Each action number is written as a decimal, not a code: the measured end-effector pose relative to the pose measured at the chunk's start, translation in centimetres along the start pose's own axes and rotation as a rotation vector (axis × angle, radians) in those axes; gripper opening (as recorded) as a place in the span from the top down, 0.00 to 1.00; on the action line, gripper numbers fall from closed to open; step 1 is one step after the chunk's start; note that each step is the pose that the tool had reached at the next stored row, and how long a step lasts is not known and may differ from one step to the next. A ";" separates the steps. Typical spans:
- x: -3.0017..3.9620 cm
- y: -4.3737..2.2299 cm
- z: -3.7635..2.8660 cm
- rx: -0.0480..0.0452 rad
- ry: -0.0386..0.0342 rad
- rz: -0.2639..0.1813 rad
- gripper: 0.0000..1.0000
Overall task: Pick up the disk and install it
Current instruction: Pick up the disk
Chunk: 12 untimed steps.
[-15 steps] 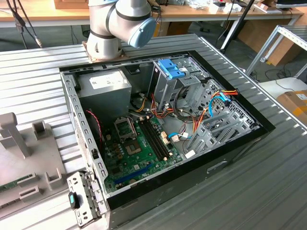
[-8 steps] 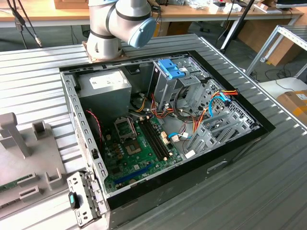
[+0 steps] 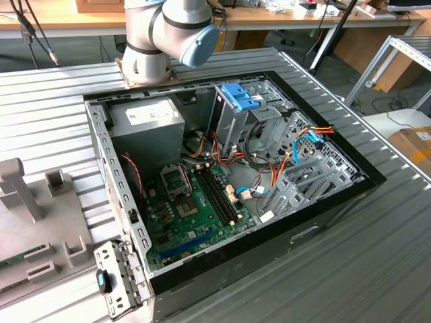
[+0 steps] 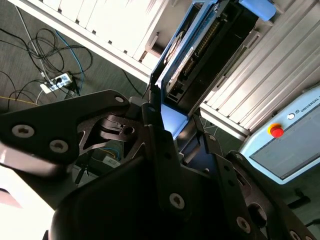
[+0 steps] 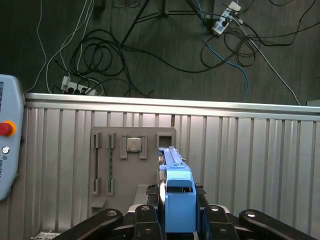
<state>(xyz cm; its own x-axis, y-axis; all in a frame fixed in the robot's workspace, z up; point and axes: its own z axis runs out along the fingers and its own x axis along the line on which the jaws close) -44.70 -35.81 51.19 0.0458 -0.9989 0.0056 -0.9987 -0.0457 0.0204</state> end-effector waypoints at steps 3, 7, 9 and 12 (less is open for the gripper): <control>0.00 0.00 0.00 0.0001 0.0000 0.000 0.63; 0.00 -0.24 -0.01 0.0000 0.0000 0.000 0.63; 0.01 -0.35 -0.01 0.0000 0.0000 0.000 0.63; 0.00 -0.52 -0.02 0.0000 0.0000 0.000 0.63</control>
<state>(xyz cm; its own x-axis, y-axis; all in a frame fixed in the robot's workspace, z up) -44.18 -35.79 51.19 0.0459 -0.9989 0.0056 -0.9987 -0.0457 0.0204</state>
